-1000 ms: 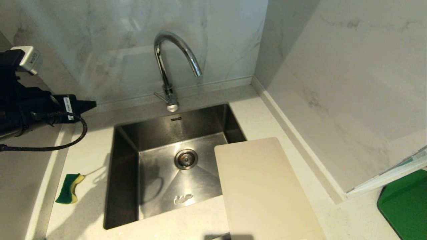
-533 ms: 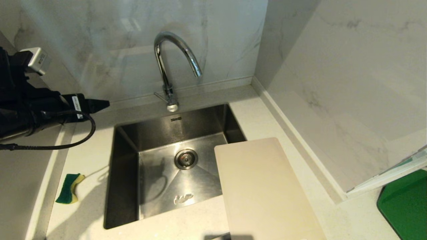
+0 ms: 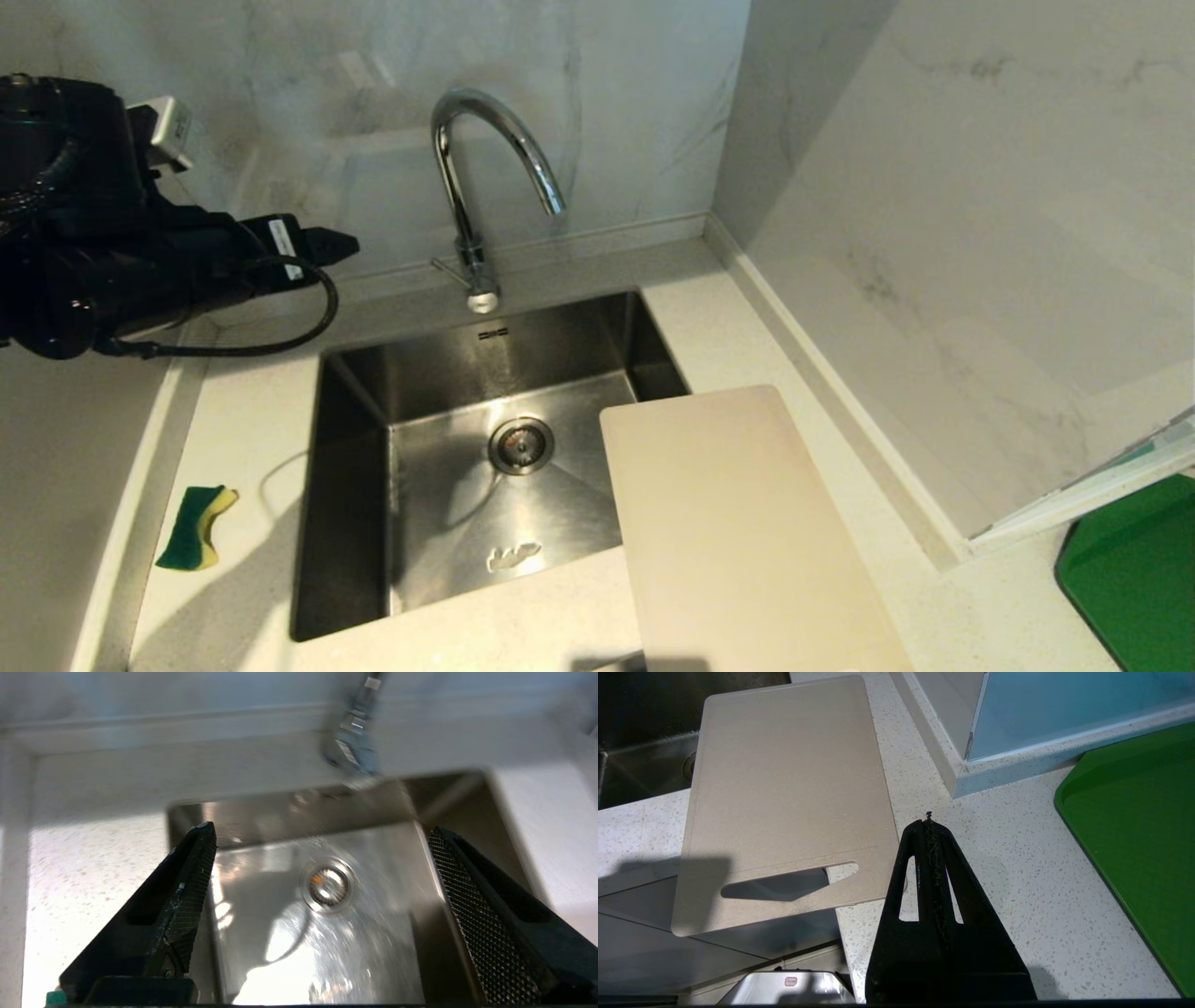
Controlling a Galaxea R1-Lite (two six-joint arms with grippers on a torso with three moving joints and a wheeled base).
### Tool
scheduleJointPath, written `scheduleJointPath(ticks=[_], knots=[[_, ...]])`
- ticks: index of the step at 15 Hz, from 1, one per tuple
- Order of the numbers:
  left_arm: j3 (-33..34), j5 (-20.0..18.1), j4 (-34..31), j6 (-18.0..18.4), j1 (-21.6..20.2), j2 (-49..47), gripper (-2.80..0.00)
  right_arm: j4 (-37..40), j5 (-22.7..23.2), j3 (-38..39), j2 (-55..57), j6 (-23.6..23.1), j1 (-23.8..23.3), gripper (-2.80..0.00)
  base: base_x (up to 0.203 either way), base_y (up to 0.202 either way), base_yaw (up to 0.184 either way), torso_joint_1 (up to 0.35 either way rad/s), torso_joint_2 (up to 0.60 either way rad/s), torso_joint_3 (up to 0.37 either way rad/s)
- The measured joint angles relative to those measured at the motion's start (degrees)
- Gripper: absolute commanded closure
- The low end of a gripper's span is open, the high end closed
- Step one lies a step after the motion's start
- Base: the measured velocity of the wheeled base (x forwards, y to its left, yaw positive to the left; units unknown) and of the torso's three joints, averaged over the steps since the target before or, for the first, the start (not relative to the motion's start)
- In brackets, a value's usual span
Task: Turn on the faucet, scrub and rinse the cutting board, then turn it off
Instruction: Turn on the tap
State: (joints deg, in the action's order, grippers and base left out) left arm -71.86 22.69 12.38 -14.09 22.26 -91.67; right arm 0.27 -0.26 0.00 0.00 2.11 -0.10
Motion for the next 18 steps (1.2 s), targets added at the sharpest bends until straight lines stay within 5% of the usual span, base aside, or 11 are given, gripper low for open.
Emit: scheduleJointPath(ticks=[2,7,18], knots=[[-3.91,5.45,0.70,-4.42,0.99,-4.13,-2.80,0.00,0.00,0.00,0.00,0.01,0.00,0.00,0.000,0.000,0.000,0.000,0.00,0.000],[-9.81,9.36,3.32,-14.01,3.84,-10.56,-2.80,-0.02,0.01,0.00,0.00,0.00,0.00,0.00,0.000,0.000,0.000,0.000,0.00,0.000],[-25.57,11.48,3.55,-25.58,5.81,-25.08,-2.80,0.00,0.00,0.00,0.00,0.00,0.00,0.00,0.000,0.000,0.000,0.000,0.00,0.000]])
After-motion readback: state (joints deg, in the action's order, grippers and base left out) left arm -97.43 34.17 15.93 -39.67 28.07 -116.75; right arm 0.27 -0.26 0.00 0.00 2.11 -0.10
